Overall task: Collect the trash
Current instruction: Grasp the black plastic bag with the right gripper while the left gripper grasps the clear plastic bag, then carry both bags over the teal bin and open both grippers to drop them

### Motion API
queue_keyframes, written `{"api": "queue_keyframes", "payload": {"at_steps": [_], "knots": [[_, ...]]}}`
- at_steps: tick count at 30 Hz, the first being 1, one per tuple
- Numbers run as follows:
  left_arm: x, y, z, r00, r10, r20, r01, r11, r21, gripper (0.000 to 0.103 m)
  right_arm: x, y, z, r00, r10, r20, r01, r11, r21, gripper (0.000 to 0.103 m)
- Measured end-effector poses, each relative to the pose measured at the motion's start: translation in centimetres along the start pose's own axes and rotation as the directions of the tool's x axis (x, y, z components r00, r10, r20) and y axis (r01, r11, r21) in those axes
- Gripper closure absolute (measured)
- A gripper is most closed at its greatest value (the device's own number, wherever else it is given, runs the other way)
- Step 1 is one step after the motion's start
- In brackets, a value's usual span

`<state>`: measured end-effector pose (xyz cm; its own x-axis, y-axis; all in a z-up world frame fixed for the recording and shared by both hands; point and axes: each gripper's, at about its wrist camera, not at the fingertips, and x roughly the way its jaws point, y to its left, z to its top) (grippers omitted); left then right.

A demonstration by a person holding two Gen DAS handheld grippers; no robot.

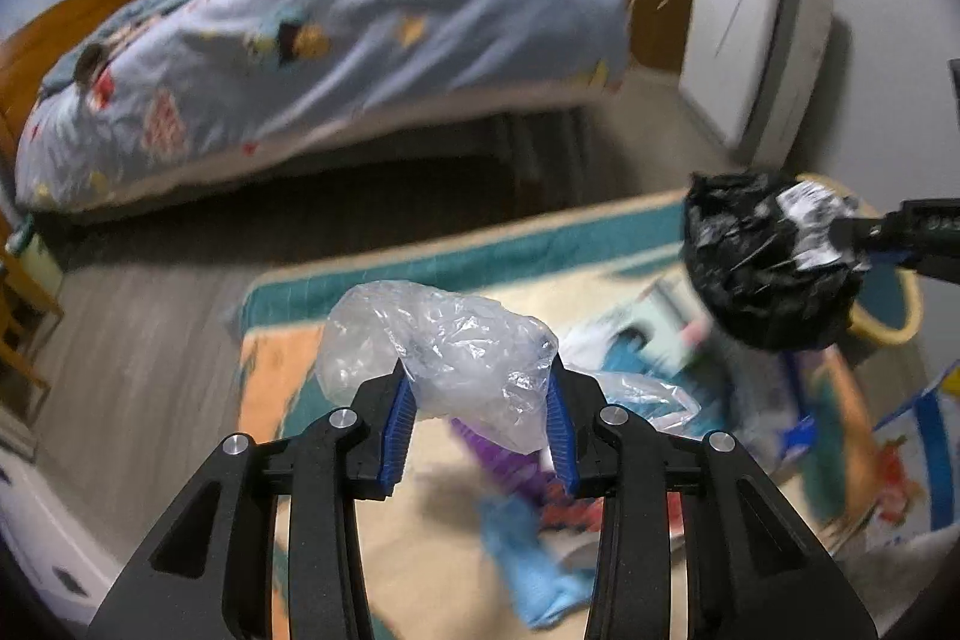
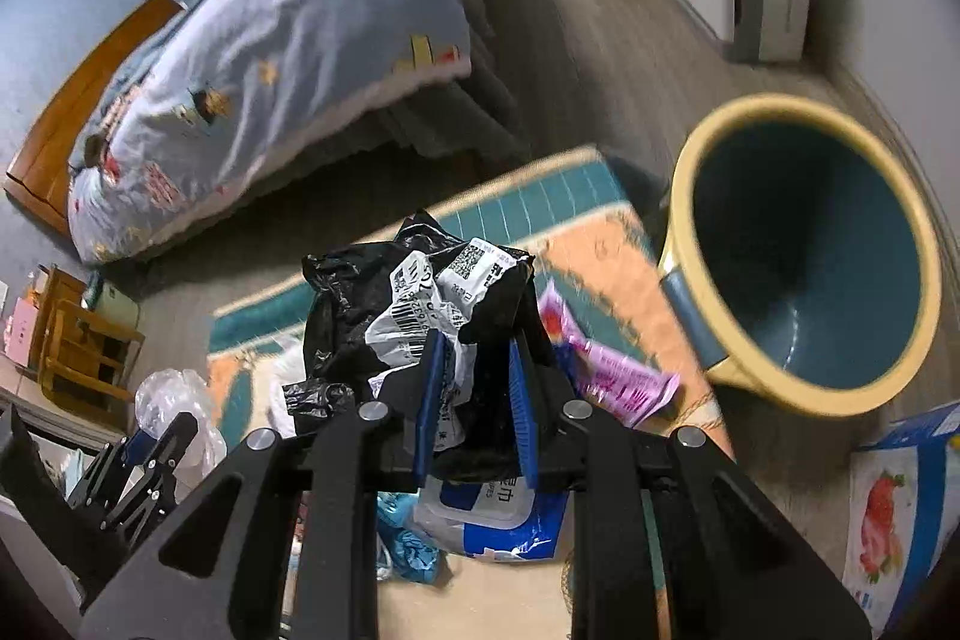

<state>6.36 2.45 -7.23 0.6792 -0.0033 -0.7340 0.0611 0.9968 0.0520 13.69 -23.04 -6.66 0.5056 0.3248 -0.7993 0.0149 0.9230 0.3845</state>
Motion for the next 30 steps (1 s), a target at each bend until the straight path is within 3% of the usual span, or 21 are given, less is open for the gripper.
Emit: {"api": "queue_keyframes", "payload": {"at_steps": [5, 9, 15, 23, 30], "knots": [[-2.8, -2.9, 2.9, 0.991, -0.092, 0.101, 0.09, 0.996, 0.028, 0.064, -5.0, -1.4, 2.5, 0.996, 0.0, 0.089, -0.001, 1.0, 0.01, 0.082], [-4.1, -5.8, 3.7, 0.981, -0.133, 0.144, 0.119, 0.988, 0.096, 0.064, -9.5, -3.4, 4.8, 0.982, -0.021, 0.186, 0.022, 1.0, -0.004, 0.082], [-4.2, -11.6, 5.8, 0.963, -0.233, 0.137, 0.205, 0.96, 0.193, 0.064, -12.9, -8.1, 7.1, 0.954, -0.108, 0.279, 0.102, 0.994, 0.036, 0.082], [-2.8, -19.0, 8.9, 0.924, -0.368, 0.106, 0.328, 0.903, 0.278, 0.063, -10.2, -13.5, 7.8, 0.951, -0.203, 0.235, 0.183, 0.978, 0.101, 0.082], [1.1, -24.5, 7.8, 0.899, -0.437, 0.036, 0.408, 0.863, 0.297, 0.063, -7.5, -17.9, 7.2, 0.953, -0.254, 0.168, 0.225, 0.959, 0.171, 0.082]]}}
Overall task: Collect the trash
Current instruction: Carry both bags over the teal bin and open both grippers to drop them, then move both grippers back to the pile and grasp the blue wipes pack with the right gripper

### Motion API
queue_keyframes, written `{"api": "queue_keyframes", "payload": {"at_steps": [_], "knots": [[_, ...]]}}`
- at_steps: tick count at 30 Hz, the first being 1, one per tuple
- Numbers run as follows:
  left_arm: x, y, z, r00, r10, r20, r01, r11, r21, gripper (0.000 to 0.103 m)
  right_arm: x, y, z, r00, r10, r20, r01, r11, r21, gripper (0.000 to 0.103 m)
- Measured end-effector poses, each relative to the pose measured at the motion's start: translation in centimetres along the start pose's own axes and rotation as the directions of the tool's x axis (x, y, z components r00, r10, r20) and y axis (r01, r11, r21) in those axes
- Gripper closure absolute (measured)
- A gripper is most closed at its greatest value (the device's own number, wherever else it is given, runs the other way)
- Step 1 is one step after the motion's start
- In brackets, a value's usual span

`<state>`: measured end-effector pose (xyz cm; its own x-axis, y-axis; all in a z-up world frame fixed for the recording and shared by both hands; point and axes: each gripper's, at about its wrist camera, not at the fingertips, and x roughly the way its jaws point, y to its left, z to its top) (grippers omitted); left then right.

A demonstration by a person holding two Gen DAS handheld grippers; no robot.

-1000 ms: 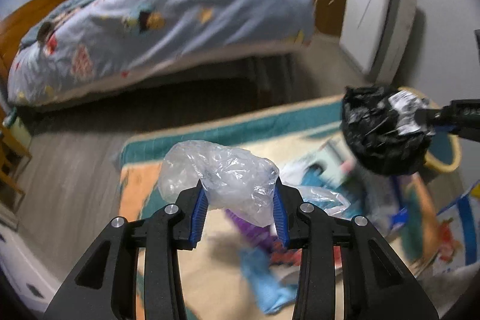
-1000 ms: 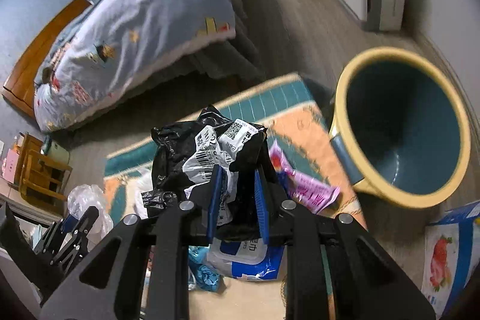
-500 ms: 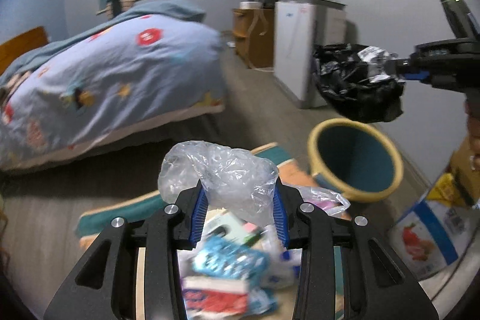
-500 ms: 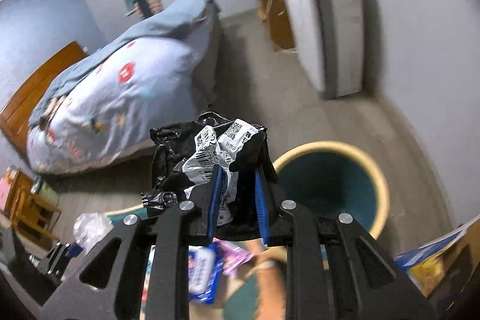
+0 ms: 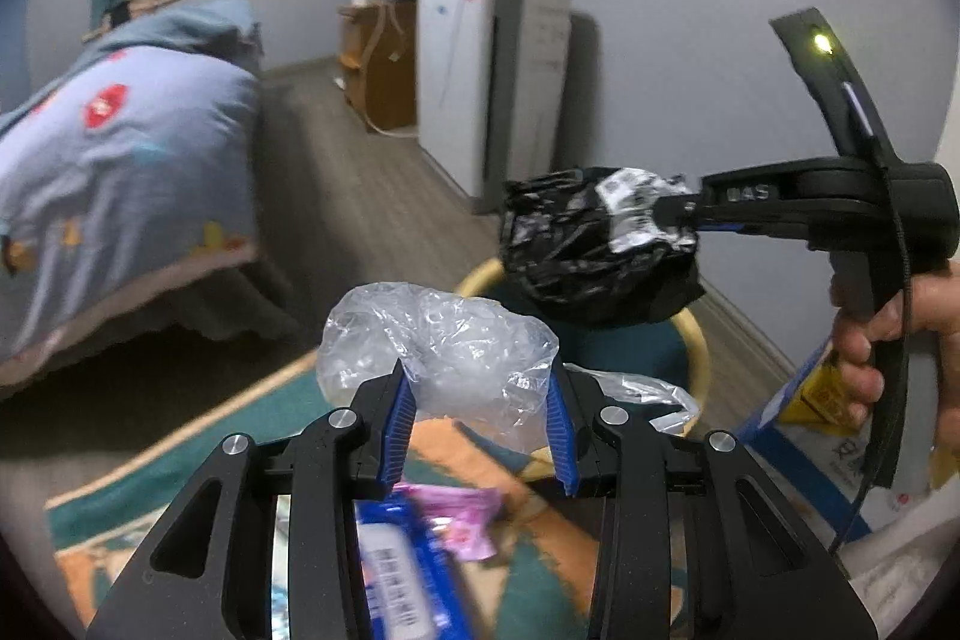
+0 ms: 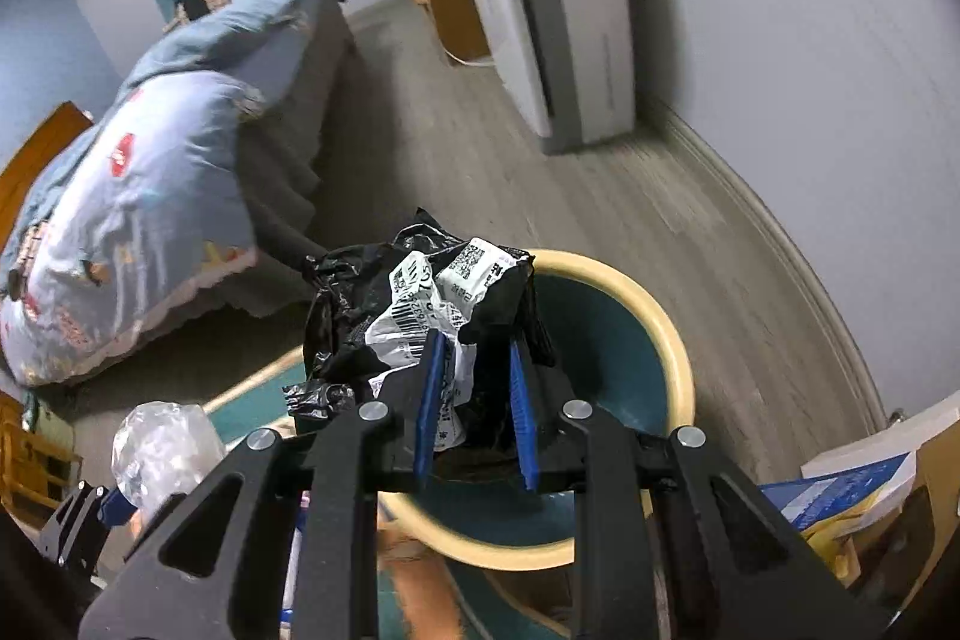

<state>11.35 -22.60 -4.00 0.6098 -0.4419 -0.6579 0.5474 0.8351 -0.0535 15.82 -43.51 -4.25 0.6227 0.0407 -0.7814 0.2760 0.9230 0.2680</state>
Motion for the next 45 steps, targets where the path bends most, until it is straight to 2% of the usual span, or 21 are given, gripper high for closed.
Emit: {"api": "queue_keyframes", "payload": {"at_steps": [4, 9, 14, 18, 19, 20, 21, 22, 24, 28, 31, 33, 35, 45], "knots": [[2.8, -1.8, -0.2, 1.0, -0.022, -0.015, 0.022, 0.999, 0.032, 0.063, 1.6, -1.7, -0.3, 0.999, -0.039, -0.027, 0.04, 0.999, 0.029, 0.082], [6.2, -2.7, -0.2, 0.998, -0.054, -0.045, 0.054, 0.998, 0.017, 0.063, 2.4, -4.0, -0.6, 0.996, -0.084, -0.04, 0.086, 0.993, 0.075, 0.082], [7.4, -3.3, 0.1, 0.997, -0.068, -0.031, 0.069, 0.997, 0.034, 0.063, 1.8, -5.2, -0.5, 0.997, -0.075, -0.016, 0.077, 0.989, 0.123, 0.082], [7.6, -3.7, 0.2, 0.996, -0.083, -0.014, 0.084, 0.995, 0.047, 0.056, 1.4, -5.3, -0.5, 0.996, -0.089, 0.005, 0.088, 0.989, 0.117, 0.08], [7.6, -3.8, 0.1, 0.996, -0.089, -0.012, 0.09, 0.995, 0.049, 0.052, 1.4, -5.3, -0.4, 0.996, -0.091, 0.004, 0.09, 0.989, 0.119, 0.08], [7.7, -3.9, 0.1, 0.996, -0.087, -0.009, 0.088, 0.995, 0.053, 0.043, 1.5, -5.3, -0.4, 0.996, -0.091, 0.002, 0.09, 0.988, 0.122, 0.078], [7.6, -3.9, 0.2, 0.997, -0.083, -0.002, 0.083, 0.995, 0.058, 0.034, 1.6, -5.4, -0.4, 0.996, -0.091, -0.001, 0.09, 0.988, 0.123, 0.075], [7.5, -3.9, 0.1, 0.997, -0.083, 0.005, 0.082, 0.995, 0.061, 0.031, 1.6, -5.3, -0.4, 0.996, -0.092, -0.002, 0.092, 0.988, 0.123, 0.074], [7.4, -3.7, 0.2, 0.997, -0.08, 0.009, 0.079, 0.995, 0.063, 0.025, 1.6, -5.3, -0.3, 0.994, -0.106, 0.0, 0.106, 0.987, 0.119, 0.061], [7.3, -3.2, 0.2, 0.998, -0.064, 0.01, 0.064, 0.997, 0.049, 0.016, 1.5, -5.5, -0.3, 0.993, -0.115, 0.005, 0.113, 0.984, 0.134, 0.046], [7.2, -2.9, 0.1, 0.999, -0.039, 0.01, 0.039, 0.998, 0.039, 0.011, 1.5, -5.5, -0.2, 0.994, -0.112, 0.005, 0.11, 0.985, 0.13, 0.03], [7.0, -2.6, 0.4, 1.0, -0.008, 0.008, 0.008, 0.999, 0.038, 0.009, 1.4, -5.2, -0.2, 0.994, -0.109, 0.009, 0.108, 0.987, 0.122, 0.013], [6.7, -2.2, 0.4, 1.0, 0.007, 0.011, -0.007, 1.0, 0.03, 0.009, 1.1, -5.0, -0.2, 0.994, -0.104, 0.02, 0.101, 0.988, 0.115, 0.007], [3.6, -0.1, 0.3, 0.999, 0.037, 0.023, -0.037, 0.999, -0.027, 0.007, 0.6, -3.7, -0.3, 0.996, -0.094, 0.007, 0.092, 0.991, 0.1, 0.006]]}}
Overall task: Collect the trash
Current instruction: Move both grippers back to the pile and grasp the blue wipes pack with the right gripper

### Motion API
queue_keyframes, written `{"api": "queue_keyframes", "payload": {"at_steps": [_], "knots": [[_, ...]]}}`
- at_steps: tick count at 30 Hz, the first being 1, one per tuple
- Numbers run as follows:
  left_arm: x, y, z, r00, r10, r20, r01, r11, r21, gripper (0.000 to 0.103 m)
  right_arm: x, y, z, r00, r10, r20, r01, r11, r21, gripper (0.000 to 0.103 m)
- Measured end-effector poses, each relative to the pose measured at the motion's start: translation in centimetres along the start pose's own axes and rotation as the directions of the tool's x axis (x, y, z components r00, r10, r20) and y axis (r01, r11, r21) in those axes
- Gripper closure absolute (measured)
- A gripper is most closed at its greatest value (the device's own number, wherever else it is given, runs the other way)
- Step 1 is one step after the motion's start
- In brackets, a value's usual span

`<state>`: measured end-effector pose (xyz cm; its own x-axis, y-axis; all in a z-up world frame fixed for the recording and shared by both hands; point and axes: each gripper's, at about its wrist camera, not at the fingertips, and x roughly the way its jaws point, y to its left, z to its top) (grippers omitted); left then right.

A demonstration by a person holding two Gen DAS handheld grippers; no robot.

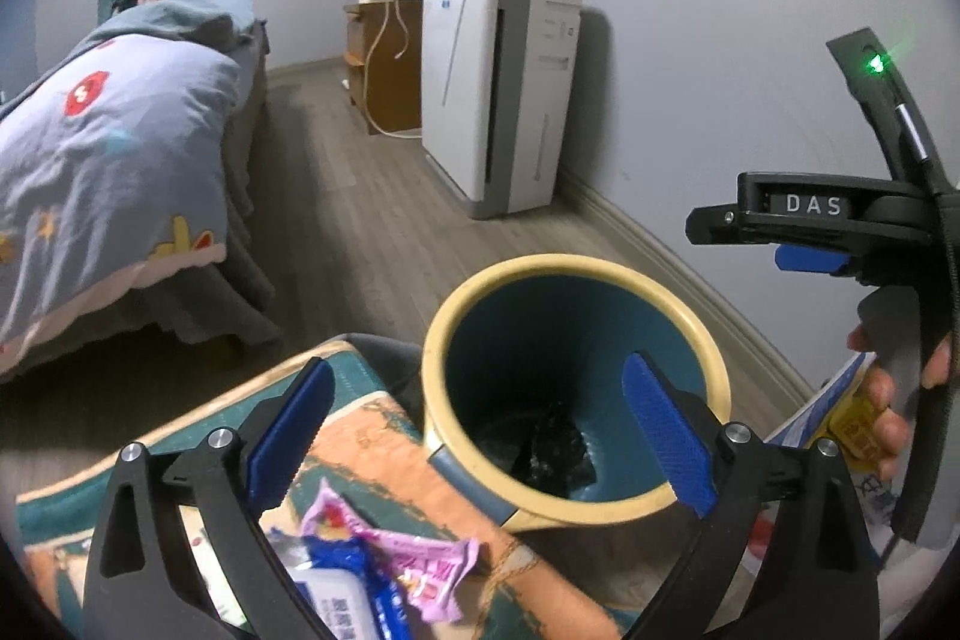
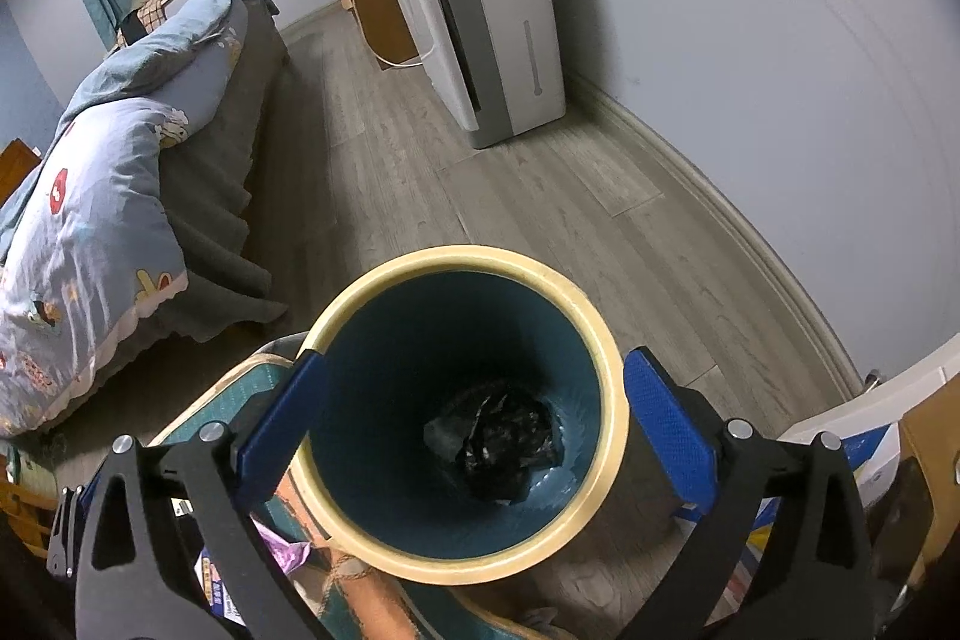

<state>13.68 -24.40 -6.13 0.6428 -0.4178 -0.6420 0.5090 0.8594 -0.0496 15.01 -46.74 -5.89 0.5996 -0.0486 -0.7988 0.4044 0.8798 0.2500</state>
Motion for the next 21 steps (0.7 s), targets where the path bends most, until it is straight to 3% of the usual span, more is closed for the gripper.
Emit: {"api": "queue_keyframes", "payload": {"at_steps": [11, 17, 21], "knots": [[-7.2, 3.8, -0.2, 0.999, 0.048, 0.017, -0.047, 0.998, -0.031, 0.007, -2.2, 2.4, -0.4, 0.999, 0.036, 0.014, -0.035, 0.998, -0.046, 0.006], [-13.3, 6.9, -1.8, 0.991, 0.132, 0.029, -0.131, 0.991, -0.025, 0.007, -3.6, 5.2, -1.5, 0.996, 0.089, 0.012, -0.088, 0.992, -0.094, 0.006], [-17.0, 9.3, -4.0, 0.979, 0.202, -0.011, -0.202, 0.979, -0.035, 0.007, -4.1, 8.0, -2.7, 0.992, 0.122, 0.001, -0.121, 0.984, -0.133, 0.006]]}}
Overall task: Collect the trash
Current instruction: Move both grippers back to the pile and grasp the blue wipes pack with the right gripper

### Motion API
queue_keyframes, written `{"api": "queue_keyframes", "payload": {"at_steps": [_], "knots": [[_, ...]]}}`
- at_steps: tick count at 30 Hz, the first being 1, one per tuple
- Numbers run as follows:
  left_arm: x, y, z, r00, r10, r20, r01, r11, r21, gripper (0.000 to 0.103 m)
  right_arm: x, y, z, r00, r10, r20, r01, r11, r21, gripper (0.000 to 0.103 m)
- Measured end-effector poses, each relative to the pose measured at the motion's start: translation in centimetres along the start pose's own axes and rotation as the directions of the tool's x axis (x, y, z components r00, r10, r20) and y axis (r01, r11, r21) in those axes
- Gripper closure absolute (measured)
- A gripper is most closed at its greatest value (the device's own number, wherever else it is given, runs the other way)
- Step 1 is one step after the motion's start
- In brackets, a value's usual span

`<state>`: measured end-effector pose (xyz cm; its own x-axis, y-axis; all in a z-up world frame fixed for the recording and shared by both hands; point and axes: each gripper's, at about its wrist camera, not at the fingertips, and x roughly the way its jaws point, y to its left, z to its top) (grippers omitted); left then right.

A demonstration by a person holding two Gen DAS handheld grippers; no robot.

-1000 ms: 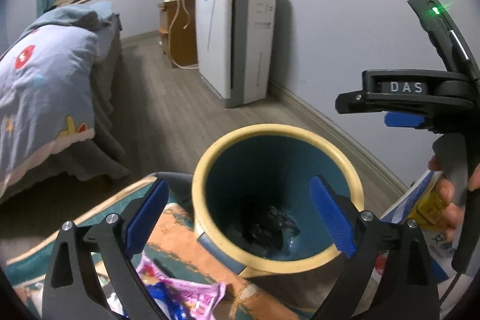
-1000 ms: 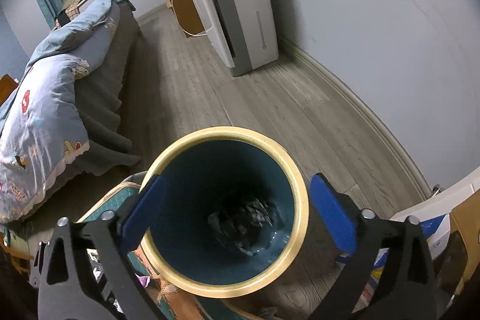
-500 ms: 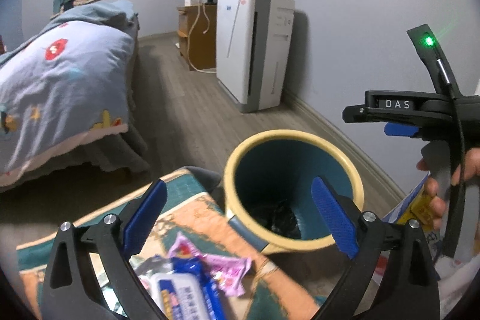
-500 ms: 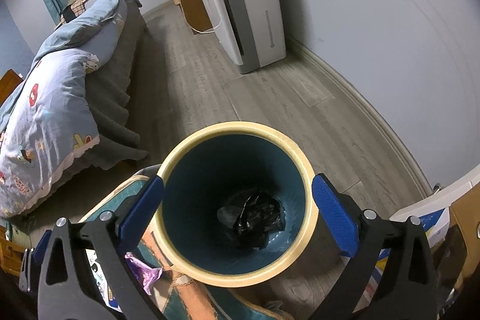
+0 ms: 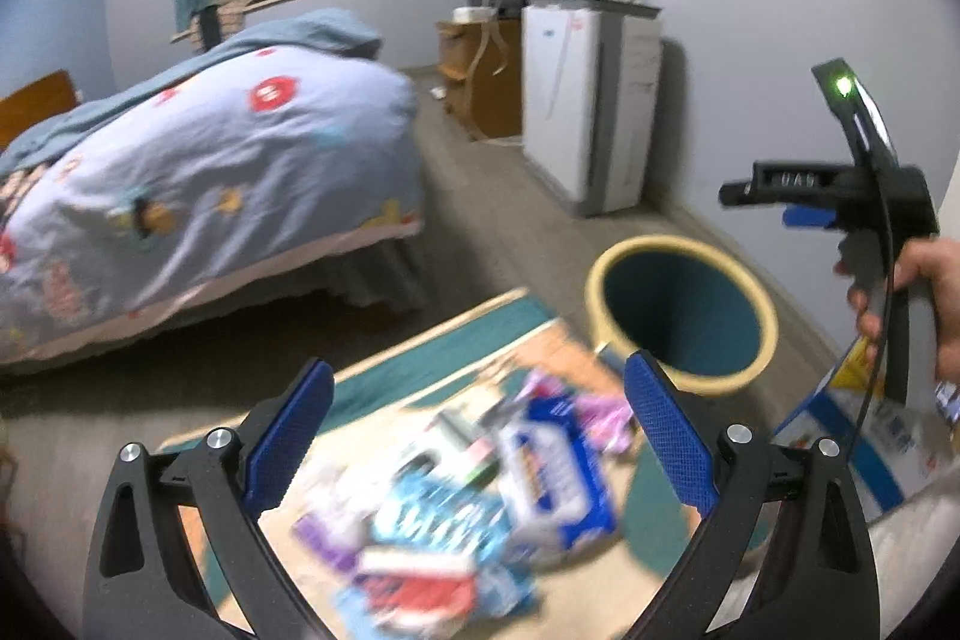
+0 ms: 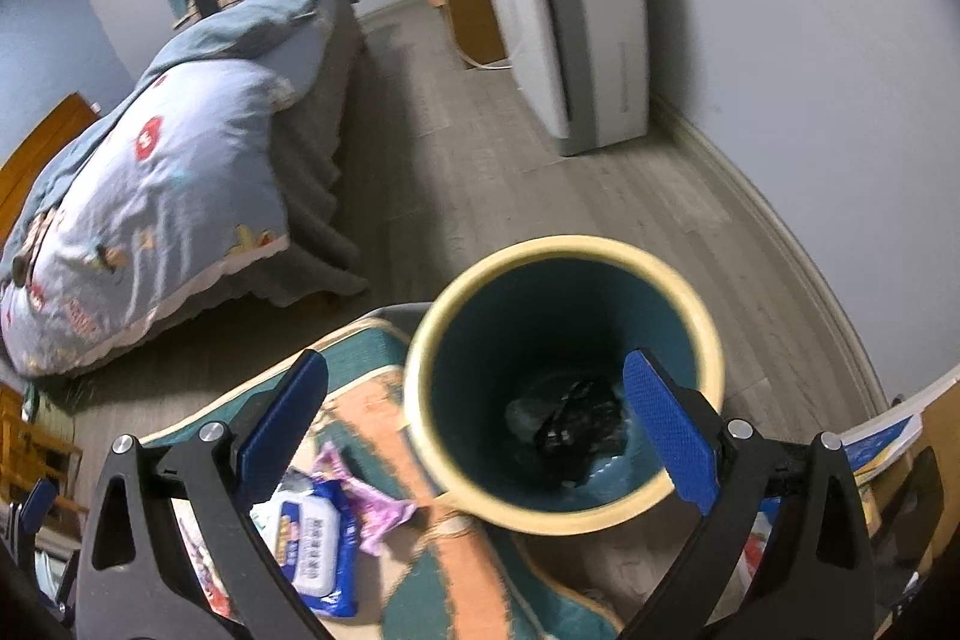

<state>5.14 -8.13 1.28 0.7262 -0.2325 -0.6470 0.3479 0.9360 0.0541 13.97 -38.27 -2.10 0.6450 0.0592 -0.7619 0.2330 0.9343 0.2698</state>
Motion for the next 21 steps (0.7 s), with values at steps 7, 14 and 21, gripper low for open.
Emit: {"api": "queue_keyframes", "payload": {"at_steps": [7, 14, 21], "knots": [[-2.2, 4.6, -2.7, 0.998, 0.056, -0.022, -0.058, 0.993, -0.101, 0.007, 0.9, 5.2, -2.5, 0.996, 0.045, -0.073, -0.05, 0.996, -0.07, 0.006], [0.0, 6.8, -6.8, 0.987, 0.094, -0.129, -0.106, 0.99, -0.089, 0.007, 2.1, 9.5, -6.8, 0.983, 0.072, -0.166, -0.09, 0.991, -0.103, 0.006], [2.4, 5.4, -10.8, 0.974, 0.037, -0.225, -0.047, 0.998, -0.037, 0.007, 4.1, 9.4, -10.0, 0.969, 0.049, -0.244, -0.05, 0.999, 0.002, 0.006]]}}
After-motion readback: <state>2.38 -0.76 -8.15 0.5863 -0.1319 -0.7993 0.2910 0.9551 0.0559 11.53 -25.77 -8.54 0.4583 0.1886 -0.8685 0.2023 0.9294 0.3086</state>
